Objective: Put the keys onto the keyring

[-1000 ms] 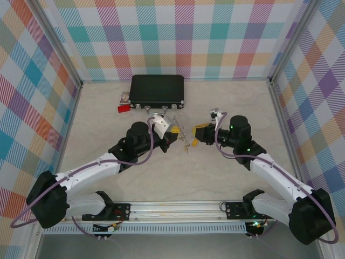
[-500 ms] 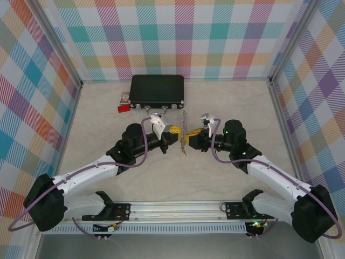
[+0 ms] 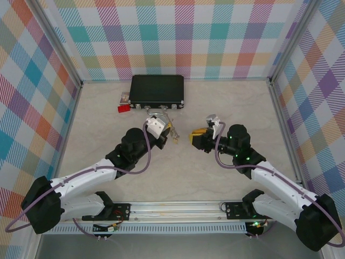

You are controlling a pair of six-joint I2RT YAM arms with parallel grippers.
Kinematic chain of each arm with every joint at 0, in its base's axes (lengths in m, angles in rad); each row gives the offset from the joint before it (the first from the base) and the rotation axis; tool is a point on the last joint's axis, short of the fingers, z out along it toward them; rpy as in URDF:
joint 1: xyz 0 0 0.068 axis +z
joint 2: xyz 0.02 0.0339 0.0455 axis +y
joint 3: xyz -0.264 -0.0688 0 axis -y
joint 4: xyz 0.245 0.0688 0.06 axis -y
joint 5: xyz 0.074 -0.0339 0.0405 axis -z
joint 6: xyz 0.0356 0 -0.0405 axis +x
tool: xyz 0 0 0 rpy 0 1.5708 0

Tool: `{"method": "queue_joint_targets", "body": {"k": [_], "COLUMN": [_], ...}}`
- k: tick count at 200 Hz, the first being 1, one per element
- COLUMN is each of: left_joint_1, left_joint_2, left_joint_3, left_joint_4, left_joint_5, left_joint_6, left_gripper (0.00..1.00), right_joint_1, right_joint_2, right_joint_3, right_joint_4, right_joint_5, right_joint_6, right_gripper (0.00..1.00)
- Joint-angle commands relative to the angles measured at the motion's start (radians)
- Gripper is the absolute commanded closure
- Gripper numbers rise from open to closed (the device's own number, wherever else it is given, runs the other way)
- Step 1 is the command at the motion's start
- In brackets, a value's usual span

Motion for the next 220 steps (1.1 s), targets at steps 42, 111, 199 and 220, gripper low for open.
{"method": "queue_joint_targets", "body": {"k": [42,111,199,220], "left_joint_1": [-0.060,-0.069,-0.068,-0.059], "left_joint_2": [-0.012,-0.014,-0.049,-0.046], "left_joint_3": [-0.078,-0.079,0.024,0.052], "left_joint_4": [0.282,0.260,-0.098,-0.173], "left_joint_5": [-0.279,-0.260,0.032,0.132], "left_joint_6": [0.264,0.268,0.063,0.014], "left_gripper": [1.00,1.00,1.00,1.00], "right_joint_1": [0.005,0.004,0.005,0.005], "right_joint_2": [-0.007,-0.002,-0.035,-0.030], "right_joint_3": [-0.002,0.000,0.047,0.066], "right_joint_4": [0.009,0.006,-0.103,-0.122], "right_joint_5": [0.017,0.021,0.057,0.050], "right_joint_6": [-0.014,-0.014,-0.064,-0.069], "right_gripper": [0.65,0.65,0.61,0.61]}}
